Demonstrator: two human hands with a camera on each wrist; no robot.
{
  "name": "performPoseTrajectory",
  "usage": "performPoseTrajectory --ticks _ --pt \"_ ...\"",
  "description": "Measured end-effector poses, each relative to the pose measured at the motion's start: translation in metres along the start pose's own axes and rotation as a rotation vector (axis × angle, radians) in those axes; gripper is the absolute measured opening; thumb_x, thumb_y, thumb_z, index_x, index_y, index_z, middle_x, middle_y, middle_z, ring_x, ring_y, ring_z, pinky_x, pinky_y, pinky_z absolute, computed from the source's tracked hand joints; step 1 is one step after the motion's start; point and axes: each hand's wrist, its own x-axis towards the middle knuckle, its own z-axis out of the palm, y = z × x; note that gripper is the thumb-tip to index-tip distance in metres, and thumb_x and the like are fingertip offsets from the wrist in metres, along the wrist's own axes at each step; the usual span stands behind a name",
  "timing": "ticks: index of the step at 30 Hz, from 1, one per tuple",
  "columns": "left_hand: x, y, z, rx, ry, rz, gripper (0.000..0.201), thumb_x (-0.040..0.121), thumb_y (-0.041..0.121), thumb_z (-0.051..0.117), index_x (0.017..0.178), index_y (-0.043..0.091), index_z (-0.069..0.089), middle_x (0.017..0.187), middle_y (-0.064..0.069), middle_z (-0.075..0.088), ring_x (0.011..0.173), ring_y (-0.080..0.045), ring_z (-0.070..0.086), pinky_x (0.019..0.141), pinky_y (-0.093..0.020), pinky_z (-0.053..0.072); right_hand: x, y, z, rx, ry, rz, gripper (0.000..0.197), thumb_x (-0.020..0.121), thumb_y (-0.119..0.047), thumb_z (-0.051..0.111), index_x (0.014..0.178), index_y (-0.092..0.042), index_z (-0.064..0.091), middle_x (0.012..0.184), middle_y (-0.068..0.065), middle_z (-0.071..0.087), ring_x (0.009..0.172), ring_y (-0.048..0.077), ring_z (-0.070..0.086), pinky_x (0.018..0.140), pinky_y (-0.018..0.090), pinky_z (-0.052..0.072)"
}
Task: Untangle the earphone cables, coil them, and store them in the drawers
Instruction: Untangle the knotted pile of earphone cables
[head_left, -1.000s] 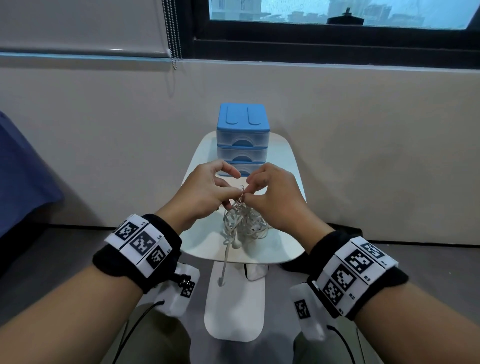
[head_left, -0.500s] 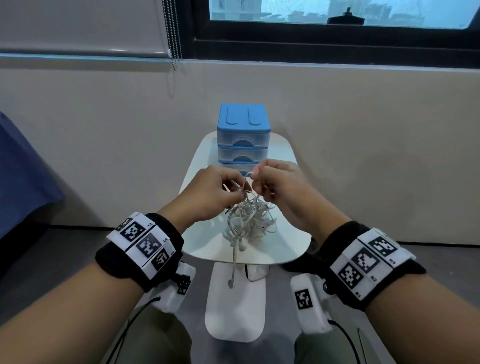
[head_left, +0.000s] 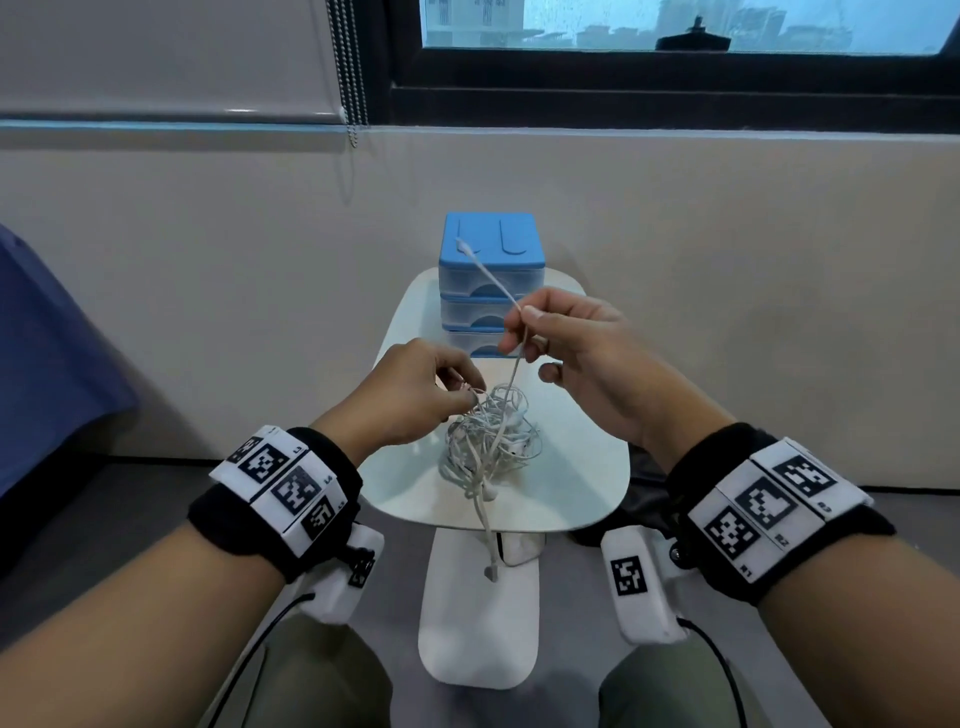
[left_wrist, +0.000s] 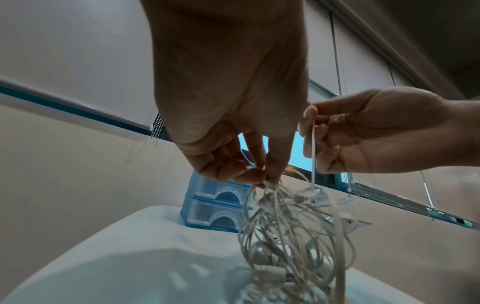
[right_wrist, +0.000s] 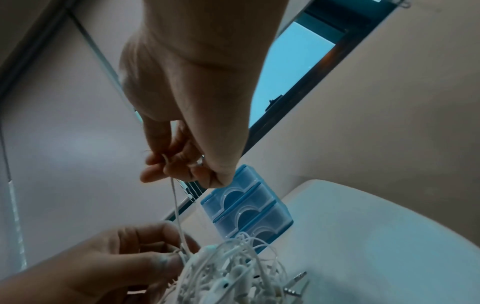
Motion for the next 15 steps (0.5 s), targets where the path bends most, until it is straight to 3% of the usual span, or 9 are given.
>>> performPoseTrajectory --ticks 4,8,10,12,15 --pt "0.000 0.002 -0.003 0.101 -0.018 0.023 0.011 0.089 0.019 0.076 0.091 0.030 0.077 0.100 0.007 0.064 0.070 -0.011 0.059 0.067 -0.024 0.046 0.005 0.001 0.000 -0.046 0.114 0.005 0.012 0.104 -0.008 0.054 0.097 -0.010 0.064 0.082 0.009 0.073 0.066 0.016 0.058 0.062 0.026 0.039" --pt "-0.004 0.007 -0.003 0.193 -0.219 0.115 0.022 0.088 0.018 0.077 0.098 0.038 0.073 0.113 0.007 0.050 0.090 -0.013 0.060 0.078 -0.018 0.046 0.006 0.002 0.002 -0.141 0.128 -0.038 0.008 0.102 -0.005 0.056 0.099 -0.008 0.062 0.082 0.009 0.074 0.066 0.019 0.064 0.062 0.028 0.044" --pt "-0.006 0.006 0.003 0.237 -0.297 0.156 0.024 0.089 0.022 0.078 0.106 0.037 0.072 0.112 0.005 0.049 0.092 -0.010 0.058 0.083 -0.018 0.046 0.005 0.002 0.005 -0.194 0.107 -0.048 0.008 0.101 -0.005 0.057 0.097 -0.009 0.063 0.083 0.008 0.074 0.068 0.019 0.065 0.064 0.029 0.045" --pt "-0.004 0.003 0.009 0.303 -0.303 0.196 0.021 0.090 0.028 0.076 0.109 0.034 0.072 0.105 0.006 0.049 0.086 -0.004 0.053 0.076 -0.013 0.040 0.004 0.000 0.006 -0.251 0.070 -0.061 0.010 0.099 -0.004 0.060 0.094 -0.011 0.066 0.084 0.010 0.074 0.071 0.018 0.064 0.066 0.030 0.043" --pt "-0.001 0.003 0.011 0.335 -0.263 0.233 0.013 0.089 0.029 0.078 0.093 0.032 0.066 0.096 0.006 0.053 0.083 -0.003 0.053 0.071 -0.015 0.037 0.000 -0.005 0.006 -0.286 -0.068 -0.081 0.010 0.095 -0.001 0.064 0.093 -0.008 0.071 0.082 0.007 0.073 0.075 0.019 0.061 0.068 0.029 0.042"
